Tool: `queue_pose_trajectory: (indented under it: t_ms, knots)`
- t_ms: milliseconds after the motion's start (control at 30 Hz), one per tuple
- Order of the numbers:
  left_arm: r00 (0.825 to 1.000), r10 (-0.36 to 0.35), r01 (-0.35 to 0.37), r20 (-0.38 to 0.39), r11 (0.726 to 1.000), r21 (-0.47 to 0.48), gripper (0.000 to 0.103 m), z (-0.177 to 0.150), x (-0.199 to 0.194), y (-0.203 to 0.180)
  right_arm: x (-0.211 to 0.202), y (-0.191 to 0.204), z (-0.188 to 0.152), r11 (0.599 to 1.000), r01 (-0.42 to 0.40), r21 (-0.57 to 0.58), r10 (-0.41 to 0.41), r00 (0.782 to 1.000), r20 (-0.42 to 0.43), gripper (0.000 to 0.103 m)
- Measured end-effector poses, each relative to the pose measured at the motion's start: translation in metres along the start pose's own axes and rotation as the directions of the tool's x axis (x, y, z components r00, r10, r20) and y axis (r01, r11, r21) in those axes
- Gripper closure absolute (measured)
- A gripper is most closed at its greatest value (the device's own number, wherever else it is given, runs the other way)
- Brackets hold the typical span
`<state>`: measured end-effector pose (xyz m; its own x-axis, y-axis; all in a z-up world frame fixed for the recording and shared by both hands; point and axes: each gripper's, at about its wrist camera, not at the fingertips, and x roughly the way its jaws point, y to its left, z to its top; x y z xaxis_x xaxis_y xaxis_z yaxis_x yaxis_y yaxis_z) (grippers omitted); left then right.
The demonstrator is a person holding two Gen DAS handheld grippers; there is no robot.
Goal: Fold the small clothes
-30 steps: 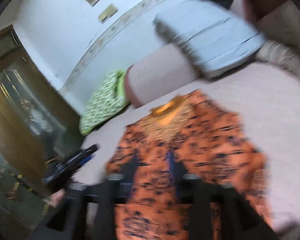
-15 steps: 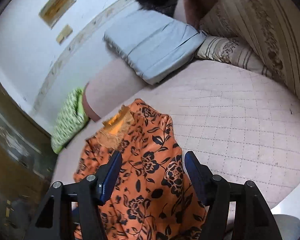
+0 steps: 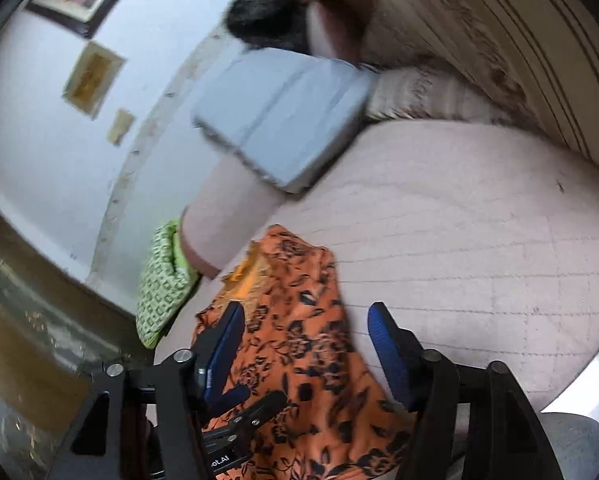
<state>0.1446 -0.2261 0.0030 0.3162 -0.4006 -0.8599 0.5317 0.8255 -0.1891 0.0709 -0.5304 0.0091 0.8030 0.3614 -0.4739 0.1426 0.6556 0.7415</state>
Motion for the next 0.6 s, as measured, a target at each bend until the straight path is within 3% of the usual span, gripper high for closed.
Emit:
queue_pose_trajectory:
  t_ms: [100,133,267,467,600]
  knots:
    - [0.998,-0.017,0.018,-0.065,1.000,0.011,0.028,0.010,0.029,-0.013,0.007,-0.015,0.005,0.999,-0.009,0.047,0.009,1.000,-0.020,0.048]
    - [0.997,-0.014,0.016,-0.077,1.000,0.013,0.033,0.010,0.034,-0.014,0.008,-0.017,0.006,0.999,-0.004,0.053,0.005,1.000,-0.023,0.048]
    - [0.991,-0.053,0.046,-0.123,0.997,-0.060,0.088,0.003,0.040,-0.002,0.009,-0.022,0.008,0.998,-0.015,0.058,0.017,0.999,-0.037,0.049]
    - [0.998,-0.056,0.055,0.002,0.981,-0.188,0.093,-0.020,-0.026,0.047,0.023,-0.010,0.000,0.999,-0.041,0.017,0.042,0.994,-0.101,0.049]
    - [0.997,-0.048,0.066,0.064,0.942,-0.328,0.094,-0.054,-0.063,0.095,0.042,0.000,-0.013,0.997,-0.072,-0.002,0.070,0.980,-0.186,0.049]
